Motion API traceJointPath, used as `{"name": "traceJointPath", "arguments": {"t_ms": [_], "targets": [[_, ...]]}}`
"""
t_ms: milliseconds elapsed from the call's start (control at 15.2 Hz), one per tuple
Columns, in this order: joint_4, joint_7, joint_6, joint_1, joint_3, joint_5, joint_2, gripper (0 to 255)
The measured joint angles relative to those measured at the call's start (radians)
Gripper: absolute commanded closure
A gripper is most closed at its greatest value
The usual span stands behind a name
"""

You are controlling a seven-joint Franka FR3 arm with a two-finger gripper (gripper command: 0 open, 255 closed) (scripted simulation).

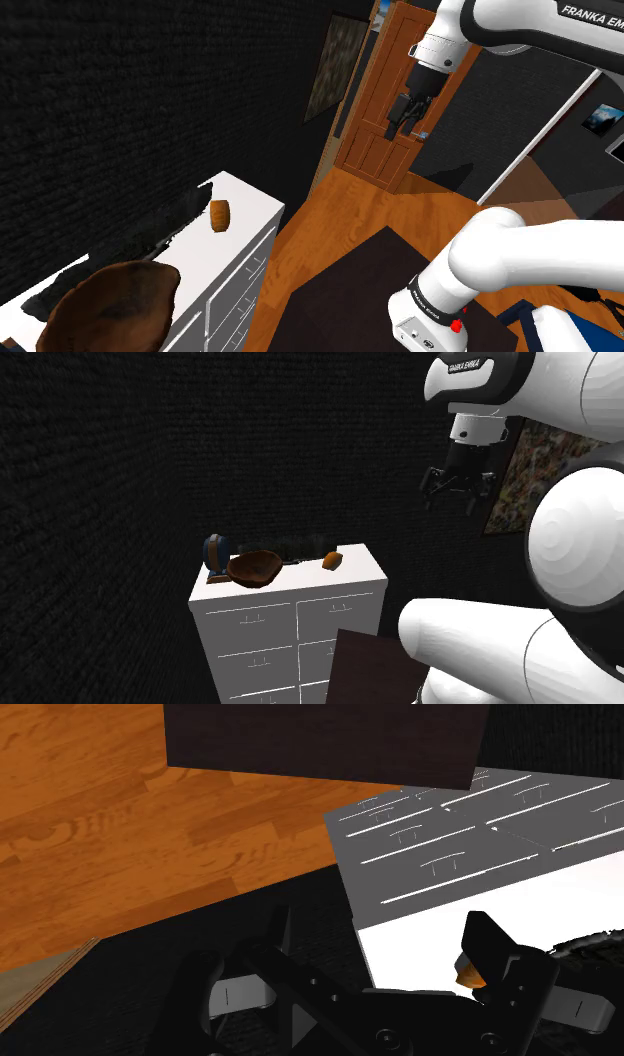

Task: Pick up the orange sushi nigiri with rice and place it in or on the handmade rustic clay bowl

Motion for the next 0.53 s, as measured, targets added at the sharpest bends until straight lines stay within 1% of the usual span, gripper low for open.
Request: {"name": "traceJointPath", "arguments": {"t_ms": [132, 528], "targets": [[-0.009, 0.008, 0.011, 0.001, 0.007, 0.005, 0.002, 0], [-0.067, 0.113, 0.173, 0.020, 0.100, 0.060, 0.101, 0]]}}
